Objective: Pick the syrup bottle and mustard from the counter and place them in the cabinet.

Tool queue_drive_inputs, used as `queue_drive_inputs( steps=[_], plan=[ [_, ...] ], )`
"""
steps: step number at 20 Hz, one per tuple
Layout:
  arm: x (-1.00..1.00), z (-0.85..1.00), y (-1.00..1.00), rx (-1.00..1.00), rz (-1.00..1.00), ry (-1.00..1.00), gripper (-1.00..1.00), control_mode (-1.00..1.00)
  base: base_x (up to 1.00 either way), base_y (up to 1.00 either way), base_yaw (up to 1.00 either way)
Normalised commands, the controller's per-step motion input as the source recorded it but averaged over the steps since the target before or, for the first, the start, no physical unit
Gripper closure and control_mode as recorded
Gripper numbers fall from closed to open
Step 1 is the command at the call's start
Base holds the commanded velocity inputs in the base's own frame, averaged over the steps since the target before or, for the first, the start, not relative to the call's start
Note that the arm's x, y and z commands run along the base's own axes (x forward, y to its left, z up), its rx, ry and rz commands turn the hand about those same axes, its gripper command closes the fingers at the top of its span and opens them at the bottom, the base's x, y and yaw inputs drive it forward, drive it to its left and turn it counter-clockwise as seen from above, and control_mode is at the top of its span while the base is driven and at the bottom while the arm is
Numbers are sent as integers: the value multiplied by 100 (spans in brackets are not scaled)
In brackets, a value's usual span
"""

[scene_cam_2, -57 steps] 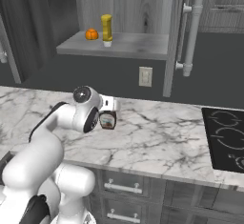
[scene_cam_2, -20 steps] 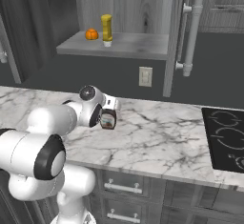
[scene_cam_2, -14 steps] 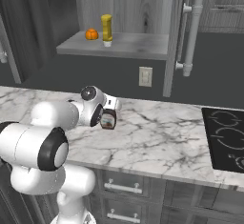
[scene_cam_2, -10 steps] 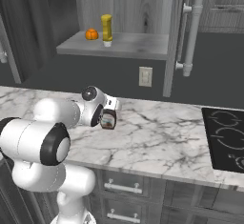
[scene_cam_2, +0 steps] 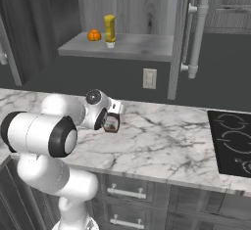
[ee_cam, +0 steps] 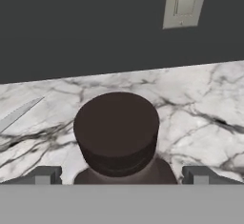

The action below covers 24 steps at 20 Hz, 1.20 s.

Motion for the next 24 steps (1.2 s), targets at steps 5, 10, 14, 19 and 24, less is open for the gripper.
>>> queue_drive_inputs(
  steps=[5,10,14,19,24],
  plan=[
    [13,-10,0,1,-1,0,-100,-100,0,0,0],
    [4,-4,1,1,0,0,100,-100,0,0,0],
    [0,18,4,0,-1,0,100,-100,0,0,0],
    [-12,85,1,0,-2,-1,100,-100,0,0,0],
    [-18,100,0,0,0,0,100,-100,0,0,0]
  ],
)
